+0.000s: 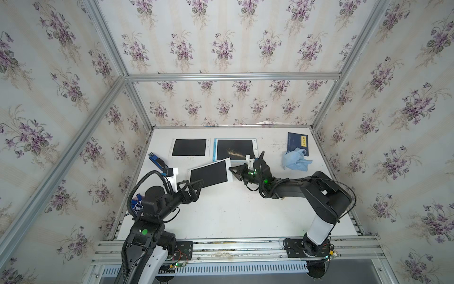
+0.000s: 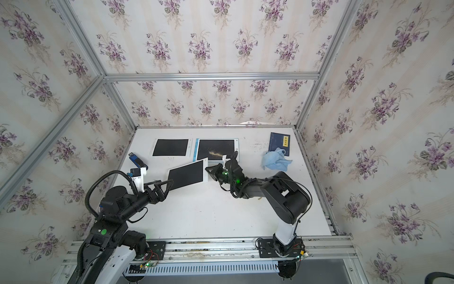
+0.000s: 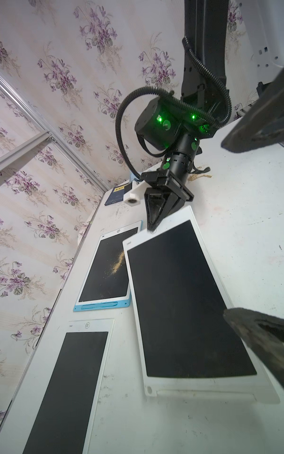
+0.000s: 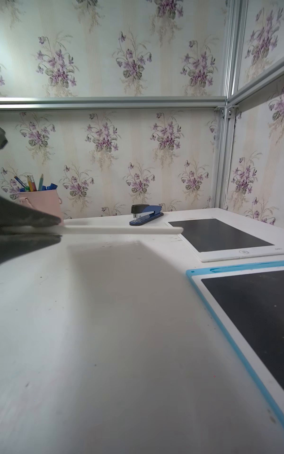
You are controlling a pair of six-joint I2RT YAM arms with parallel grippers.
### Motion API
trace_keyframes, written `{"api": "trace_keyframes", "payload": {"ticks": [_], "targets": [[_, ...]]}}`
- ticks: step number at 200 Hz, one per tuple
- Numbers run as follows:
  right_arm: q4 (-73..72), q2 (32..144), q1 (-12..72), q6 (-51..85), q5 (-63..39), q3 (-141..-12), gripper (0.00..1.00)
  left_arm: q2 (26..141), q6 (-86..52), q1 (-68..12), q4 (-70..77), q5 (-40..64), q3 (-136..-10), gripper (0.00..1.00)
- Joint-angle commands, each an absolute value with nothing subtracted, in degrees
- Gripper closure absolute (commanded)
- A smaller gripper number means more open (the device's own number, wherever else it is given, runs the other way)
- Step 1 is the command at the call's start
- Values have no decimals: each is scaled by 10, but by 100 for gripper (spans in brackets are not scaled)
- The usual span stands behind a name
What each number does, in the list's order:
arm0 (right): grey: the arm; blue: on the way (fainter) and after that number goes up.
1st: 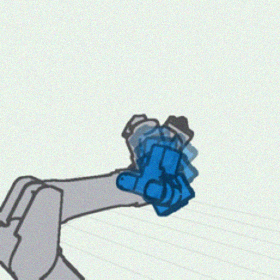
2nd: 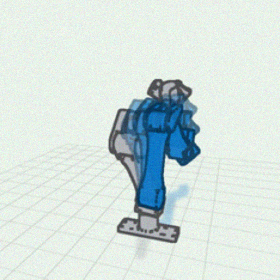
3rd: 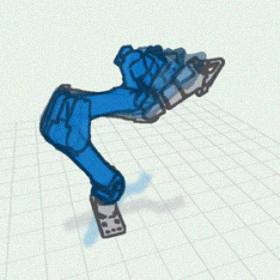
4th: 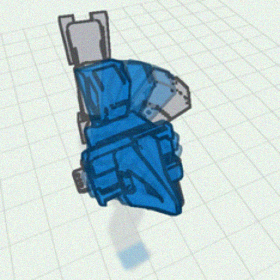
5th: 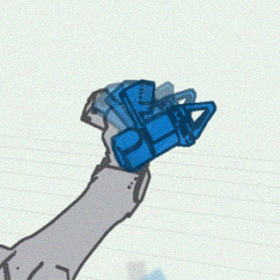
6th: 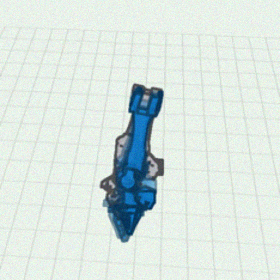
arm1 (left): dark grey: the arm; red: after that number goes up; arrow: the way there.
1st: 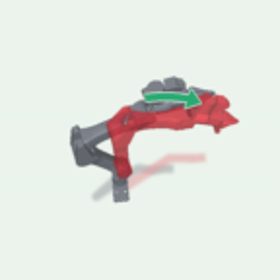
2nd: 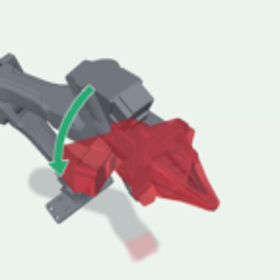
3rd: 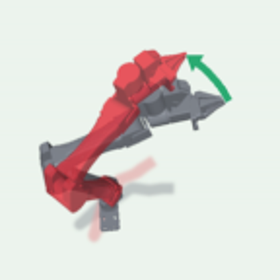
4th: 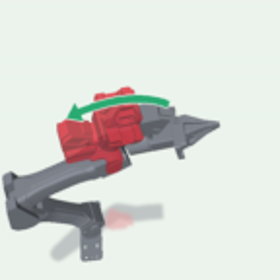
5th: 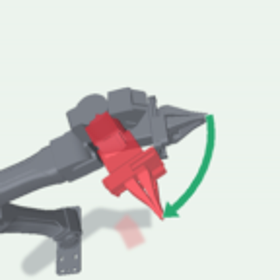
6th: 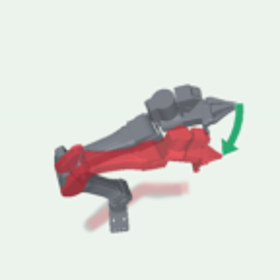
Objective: Wipe the drawing tablet
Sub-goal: Place the drawing tablet at the center of the board.
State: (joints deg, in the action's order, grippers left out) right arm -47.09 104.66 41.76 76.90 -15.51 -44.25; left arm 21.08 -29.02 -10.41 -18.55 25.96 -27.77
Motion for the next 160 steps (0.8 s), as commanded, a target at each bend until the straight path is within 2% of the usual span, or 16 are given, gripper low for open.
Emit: {"api": "trace_keyframes", "payload": {"ticks": [1,36,66,136,160], "targets": [[-534,1112,439,810,-84,-482,100,206,-283,-104,-185,267,-282,0],[-591,1206,459,819,-41,-533,100,205,-287,-104,-186,279,-277,0],[-582,1257,463,817,-32,-586,100,199,-289,-104,-191,281,-270,0],[-399,1297,478,761,-56,-708,100,194,-282,-104,-196,278,-271,0],[-382,1303,479,757,-67,-711,100,192,-278,-104,-200,275,-271,0]]}}
